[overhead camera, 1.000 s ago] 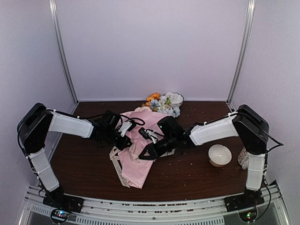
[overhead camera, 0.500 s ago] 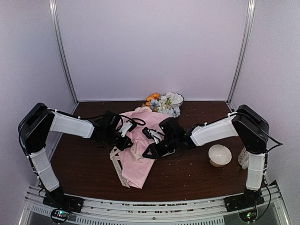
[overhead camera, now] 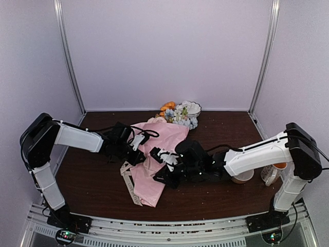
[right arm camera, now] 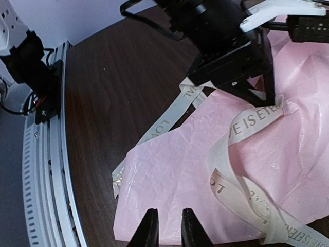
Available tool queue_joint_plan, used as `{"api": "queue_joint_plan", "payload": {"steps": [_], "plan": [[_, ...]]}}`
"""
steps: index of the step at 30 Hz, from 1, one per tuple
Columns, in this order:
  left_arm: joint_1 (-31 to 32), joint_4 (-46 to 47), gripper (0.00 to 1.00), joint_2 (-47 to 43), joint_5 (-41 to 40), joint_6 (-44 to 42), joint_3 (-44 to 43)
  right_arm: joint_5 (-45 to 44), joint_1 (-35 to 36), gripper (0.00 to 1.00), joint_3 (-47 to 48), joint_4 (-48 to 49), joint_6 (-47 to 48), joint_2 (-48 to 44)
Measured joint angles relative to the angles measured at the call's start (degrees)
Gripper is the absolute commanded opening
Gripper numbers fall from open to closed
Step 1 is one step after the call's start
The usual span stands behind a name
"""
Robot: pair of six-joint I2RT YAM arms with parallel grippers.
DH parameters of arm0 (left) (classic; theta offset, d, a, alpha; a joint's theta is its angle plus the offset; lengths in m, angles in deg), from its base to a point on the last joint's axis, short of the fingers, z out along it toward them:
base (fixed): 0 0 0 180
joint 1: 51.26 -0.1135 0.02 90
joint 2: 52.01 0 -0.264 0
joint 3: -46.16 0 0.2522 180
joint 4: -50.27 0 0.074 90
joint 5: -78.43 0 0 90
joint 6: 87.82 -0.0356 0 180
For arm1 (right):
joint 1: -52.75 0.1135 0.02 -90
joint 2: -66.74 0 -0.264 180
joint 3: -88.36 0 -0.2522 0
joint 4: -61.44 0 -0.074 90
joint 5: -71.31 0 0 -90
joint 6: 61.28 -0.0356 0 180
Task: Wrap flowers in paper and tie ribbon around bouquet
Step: Adjust the ribbon on the folded bouquet.
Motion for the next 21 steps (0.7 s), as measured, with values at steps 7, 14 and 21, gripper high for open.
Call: {"api": "queue_joint_plan", "payload": {"steps": [7, 14, 21], "plan": [[0.0, 0.2, 0.0, 0.0, 0.1, 0.5, 0.1, -5.9, 3.6, 0.36, 4.4, -5.4, 6.6, 8.0], [0.0, 0.1, 0.0, 0.0, 0.1, 0.5, 0.1, -11.0, 3.6, 0.35, 7.7, -6.8, 9.6, 10.1], [0.0, 0.1, 0.0, 0.0, 0.2, 0.5, 0.1, -12.5, 3.9, 0.36, 10.1, -8.6, 12.0, 12.2]]}}
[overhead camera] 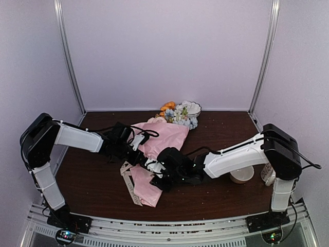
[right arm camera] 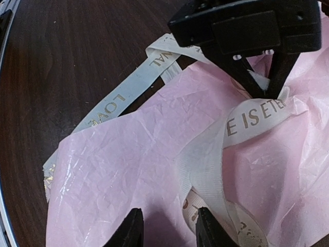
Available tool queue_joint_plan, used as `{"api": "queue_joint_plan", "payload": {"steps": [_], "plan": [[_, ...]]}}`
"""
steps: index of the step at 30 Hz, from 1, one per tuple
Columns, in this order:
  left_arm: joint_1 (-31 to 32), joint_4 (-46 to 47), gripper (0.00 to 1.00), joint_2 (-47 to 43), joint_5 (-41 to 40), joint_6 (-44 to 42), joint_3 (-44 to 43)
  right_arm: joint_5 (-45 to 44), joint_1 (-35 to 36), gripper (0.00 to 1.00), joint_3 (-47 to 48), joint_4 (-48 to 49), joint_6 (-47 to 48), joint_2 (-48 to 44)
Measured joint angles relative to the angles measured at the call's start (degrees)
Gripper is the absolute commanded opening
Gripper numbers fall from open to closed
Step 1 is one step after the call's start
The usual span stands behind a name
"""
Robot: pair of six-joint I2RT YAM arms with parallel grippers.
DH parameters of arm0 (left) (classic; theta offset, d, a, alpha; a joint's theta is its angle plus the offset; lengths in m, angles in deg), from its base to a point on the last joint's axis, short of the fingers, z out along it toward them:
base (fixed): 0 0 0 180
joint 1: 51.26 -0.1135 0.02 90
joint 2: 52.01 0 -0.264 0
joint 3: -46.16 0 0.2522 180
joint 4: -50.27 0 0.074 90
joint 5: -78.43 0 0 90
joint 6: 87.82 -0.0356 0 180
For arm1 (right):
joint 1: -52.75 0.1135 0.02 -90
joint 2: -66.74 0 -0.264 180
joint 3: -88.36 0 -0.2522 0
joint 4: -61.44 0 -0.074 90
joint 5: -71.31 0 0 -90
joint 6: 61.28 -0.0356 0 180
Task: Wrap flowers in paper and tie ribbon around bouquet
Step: Adjust the ribbon on the folded bouquet.
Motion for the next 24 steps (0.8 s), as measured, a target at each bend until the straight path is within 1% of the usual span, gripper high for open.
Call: {"api": "queue_joint_plan", "payload": {"steps": [3, 4, 9, 10, 14, 17, 20, 24], "plan": [[0.0, -0.1, 0.0, 0.0, 0.0, 0.0, 0.0, -0.2, 0.0, 0.35, 3.6, -2.7, 1.1, 2.9], [0.0, -0.1, 0.0, 0.0, 0.0, 0.0, 0.0, -0.4, 0.0, 0.33, 4.9, -3.5, 1.4, 3.8], [0.0, -0.1, 0.0, 0.0, 0.0, 0.0, 0.0, -1.2, 0.0, 0.03, 9.0, -6.7, 2.4, 6.5], [0.0, -0.1, 0.0, 0.0, 0.0, 0.0, 0.0, -1.2, 0.0, 0.0, 9.3, -7.1, 2.7, 6.7], [0.0, -0.2, 0.0, 0.0, 0.0, 0.0, 0.0, -1.2, 0.0, 0.0, 9.9, -8.7, 2.8, 6.8], [0.0, -0.2, 0.0, 0.0, 0.0, 0.0, 0.0, 0.6, 0.0, 0.0, 9.9, -10.6, 2.7, 6.3], [0.0, -0.3, 0.0, -0.1, 0.0, 0.0, 0.0, 6.3, -0.7, 0.0, 9.8, -12.8, 1.9, 3.4], [0.3, -1.6, 0.0, -0.2, 0.9, -0.2, 0.0, 18.2, -3.7, 0.0, 9.9, -12.9, -1.8, -1.3]]}}
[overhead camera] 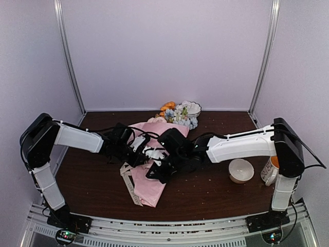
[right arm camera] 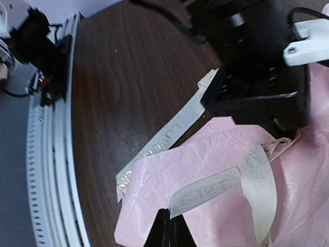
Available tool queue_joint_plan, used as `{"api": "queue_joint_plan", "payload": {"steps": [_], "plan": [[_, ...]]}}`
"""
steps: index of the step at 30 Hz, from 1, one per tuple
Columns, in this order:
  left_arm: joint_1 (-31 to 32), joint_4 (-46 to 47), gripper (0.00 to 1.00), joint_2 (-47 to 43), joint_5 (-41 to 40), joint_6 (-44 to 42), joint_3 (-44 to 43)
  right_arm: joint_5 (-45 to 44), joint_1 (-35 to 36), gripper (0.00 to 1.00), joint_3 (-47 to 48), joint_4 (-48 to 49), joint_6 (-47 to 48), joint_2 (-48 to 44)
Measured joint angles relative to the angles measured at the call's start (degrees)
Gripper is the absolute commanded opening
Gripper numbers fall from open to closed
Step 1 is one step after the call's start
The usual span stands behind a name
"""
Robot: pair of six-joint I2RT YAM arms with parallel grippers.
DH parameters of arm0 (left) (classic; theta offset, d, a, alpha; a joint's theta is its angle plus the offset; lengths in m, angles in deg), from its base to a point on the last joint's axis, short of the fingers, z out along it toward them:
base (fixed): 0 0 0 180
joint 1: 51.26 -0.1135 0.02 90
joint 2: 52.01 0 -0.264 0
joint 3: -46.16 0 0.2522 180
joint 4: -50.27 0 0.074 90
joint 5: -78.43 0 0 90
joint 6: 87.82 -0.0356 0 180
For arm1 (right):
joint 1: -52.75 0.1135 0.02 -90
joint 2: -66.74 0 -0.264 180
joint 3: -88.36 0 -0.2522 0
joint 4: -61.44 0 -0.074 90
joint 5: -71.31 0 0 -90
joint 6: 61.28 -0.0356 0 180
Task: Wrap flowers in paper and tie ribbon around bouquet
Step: Adjust the ribbon on the folded bouquet.
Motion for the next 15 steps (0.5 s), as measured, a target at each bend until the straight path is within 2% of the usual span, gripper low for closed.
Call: {"api": "queue_joint_plan", "payload": {"steps": [3, 6, 8, 11, 15], "plan": [[0.1, -0.3, 0.0, 0.0, 0.1, -0.2, -0.1, 9.6, -4.3, 0.0, -0.6, 3.0, -4.8, -1.2], [0.0, -0.7, 0.02, 0.0, 0.0, -0.5, -0.6, 15.6, -7.5, 0.0, -3.1, 7.1, -10.1, -1.9], [0.0, -1.1, 0.11, -0.1, -0.1, -0.7, -1.0, 18.1, -8.5, 0.0, -4.5, 9.6, -13.3, -1.9], [-0.1, -1.4, 0.33, -0.4, -0.2, -1.2, -1.1, 20.1, -9.7, 0.0, -6.3, 13.2, -17.9, -1.9], [-0.1, -2.9, 0.47, -1.6, -0.2, -1.6, -1.3, 20.7, -10.6, 0.0, -6.5, 15.1, -21.0, -1.6]]}}
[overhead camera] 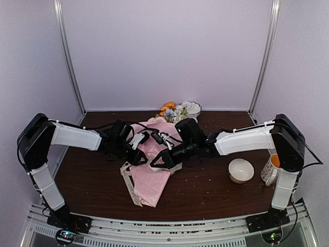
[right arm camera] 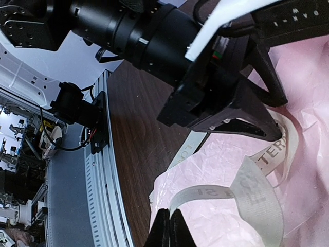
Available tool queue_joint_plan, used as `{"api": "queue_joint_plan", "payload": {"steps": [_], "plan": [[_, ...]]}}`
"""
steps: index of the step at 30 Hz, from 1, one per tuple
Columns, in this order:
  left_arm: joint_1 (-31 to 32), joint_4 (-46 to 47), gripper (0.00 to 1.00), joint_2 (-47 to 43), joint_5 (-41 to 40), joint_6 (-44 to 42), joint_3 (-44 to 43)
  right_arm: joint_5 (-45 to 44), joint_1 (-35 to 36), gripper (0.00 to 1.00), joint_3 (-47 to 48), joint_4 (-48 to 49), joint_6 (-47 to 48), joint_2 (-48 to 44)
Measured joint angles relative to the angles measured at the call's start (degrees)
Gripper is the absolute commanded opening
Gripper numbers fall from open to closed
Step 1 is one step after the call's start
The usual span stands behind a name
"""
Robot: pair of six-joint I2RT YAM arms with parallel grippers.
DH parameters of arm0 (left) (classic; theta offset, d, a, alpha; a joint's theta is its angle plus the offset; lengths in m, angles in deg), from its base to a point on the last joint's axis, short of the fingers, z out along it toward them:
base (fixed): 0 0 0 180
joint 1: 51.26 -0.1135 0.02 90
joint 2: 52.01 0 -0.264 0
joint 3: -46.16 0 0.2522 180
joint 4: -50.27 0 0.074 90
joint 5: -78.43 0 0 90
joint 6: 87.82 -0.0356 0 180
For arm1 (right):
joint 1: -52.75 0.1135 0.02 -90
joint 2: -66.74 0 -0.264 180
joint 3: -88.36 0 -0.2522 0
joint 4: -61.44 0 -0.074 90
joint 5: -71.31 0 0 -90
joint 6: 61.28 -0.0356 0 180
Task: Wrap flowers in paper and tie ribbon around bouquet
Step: Adjust the ribbon on the folded bouquet.
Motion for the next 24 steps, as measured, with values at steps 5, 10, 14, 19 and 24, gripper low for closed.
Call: {"api": "queue_joint_plan", "payload": {"steps": [5, 10, 14, 19, 24], "plan": [[-0.1, -2.8, 0.63, -3.1, 0.0, -1.0, -1.5, 0.1, -0.9, 0.0, 0.0, 1.3, -2.0, 1.4], [-1.0, -5.6, 0.67, -7.6, 2.1, -2.7, -1.5, -0.3, -2.2, 0.0, 0.0, 0.5, -2.2, 1.7], [-2.0, -7.7, 0.62, -10.9, 3.2, -3.5, -1.4, -0.4, -2.9, 0.0, 0.0, 0.0, -1.9, 1.7], [-5.3, -8.2, 0.54, -15.7, 2.9, -3.7, 1.1, -0.5, -3.2, 0.0, 0.0, -0.7, -1.2, 1.7], [-6.9, -9.9, 0.61, -16.5, 1.5, -4.7, 3.5, -0.6, -3.2, 0.0, 0.0, -1.4, -0.7, 1.7]]}}
